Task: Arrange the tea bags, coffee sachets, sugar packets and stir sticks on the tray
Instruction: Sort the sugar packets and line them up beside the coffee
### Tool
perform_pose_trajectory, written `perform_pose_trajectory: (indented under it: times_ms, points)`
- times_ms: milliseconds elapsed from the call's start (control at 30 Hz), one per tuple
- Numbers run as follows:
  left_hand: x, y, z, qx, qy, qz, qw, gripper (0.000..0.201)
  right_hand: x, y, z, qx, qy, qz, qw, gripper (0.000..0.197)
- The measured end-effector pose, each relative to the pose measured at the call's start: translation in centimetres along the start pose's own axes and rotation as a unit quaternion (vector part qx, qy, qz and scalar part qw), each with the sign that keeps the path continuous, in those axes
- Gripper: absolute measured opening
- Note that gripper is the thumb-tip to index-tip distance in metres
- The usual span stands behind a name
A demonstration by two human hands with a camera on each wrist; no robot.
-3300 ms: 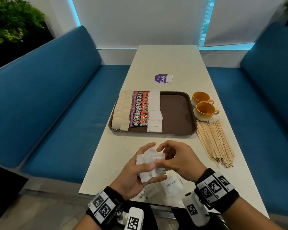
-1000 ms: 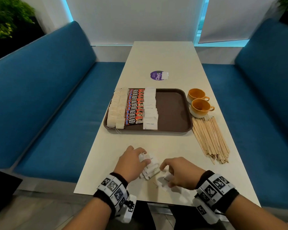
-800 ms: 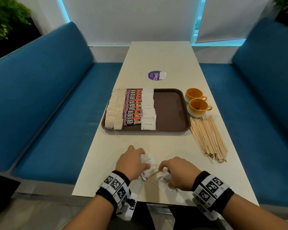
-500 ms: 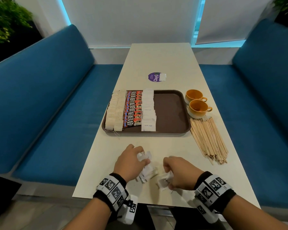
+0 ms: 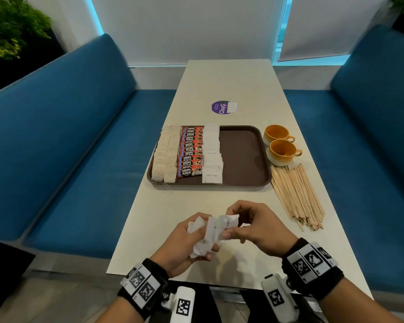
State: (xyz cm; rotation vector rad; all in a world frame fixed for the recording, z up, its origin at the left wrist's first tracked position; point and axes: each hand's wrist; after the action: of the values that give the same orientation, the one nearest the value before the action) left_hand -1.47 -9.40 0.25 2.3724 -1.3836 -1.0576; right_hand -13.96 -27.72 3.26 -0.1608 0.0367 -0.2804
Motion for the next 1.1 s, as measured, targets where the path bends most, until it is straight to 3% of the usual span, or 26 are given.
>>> perform_pose_trajectory:
  times_ms: [100,233,400,533,667,833,933,1000,1100]
  points:
    - [0.2,0.6,0.3,-0.084,-0.027,0.022,0.996,0.066,0.8,0.6,0.2,0.001,0.020,0.008,1.000,0.032]
    - [0.3,0.7,0.3,-0.020,0.009,0.050,0.999,0.060,1.1,1.7,0.4,-0.017,0.012,0.015,1.000,0.039]
    - [0.2,0.3,0.2,-0.004,0.036,0.026,0.999,0.043,1.6,2.8,0.4,-0.105,-0.030,-0.012,0.994,0.050]
    - [-0.6,-1.0,-0.4,0.052,0.073,-0.045,0.995,0.043,2.5,2.5,0.4,-0.128,-0.027,0.019,0.991,0.059]
    - [-1.4,-3.0,-1.2,0.178,0.087,-0.141,0.970,0.018,3.9,2.3,-0.8,-0.231,0.000,0.032,0.972,0.040]
    - [-1.9,-4.2,-1.9,0.324,0.039,-0.192,0.926,0.020,4.5,3.6,-2.3,-0.398,0.024,0.175,0.900,0.039]
    - [-1.5,-4.2,-1.7,0.401,0.024,-0.206,0.892,0.018,4.7,3.9,-2.6,-0.407,0.026,0.153,0.900,0.025]
    - [-1.3,-4.1,-1.6,0.411,0.020,-0.209,0.887,0.019,4.7,3.8,-2.7,-0.406,0.033,0.133,0.903,0.018]
    - [-1.2,-3.9,-1.6,0.464,0.023,-0.213,0.860,0.032,4.5,3.9,-3.1,-0.421,0.036,0.132,0.897,0.013]
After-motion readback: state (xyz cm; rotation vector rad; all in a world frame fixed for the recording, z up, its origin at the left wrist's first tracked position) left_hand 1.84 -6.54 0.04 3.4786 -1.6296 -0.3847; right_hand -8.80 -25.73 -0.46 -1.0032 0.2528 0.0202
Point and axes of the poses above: each hand's wrist, its own x-axis towards the middle knuckle, its own y-axis out of the palm, z = x × y, and after that the axes turned 7 degrees about -y, right-handed
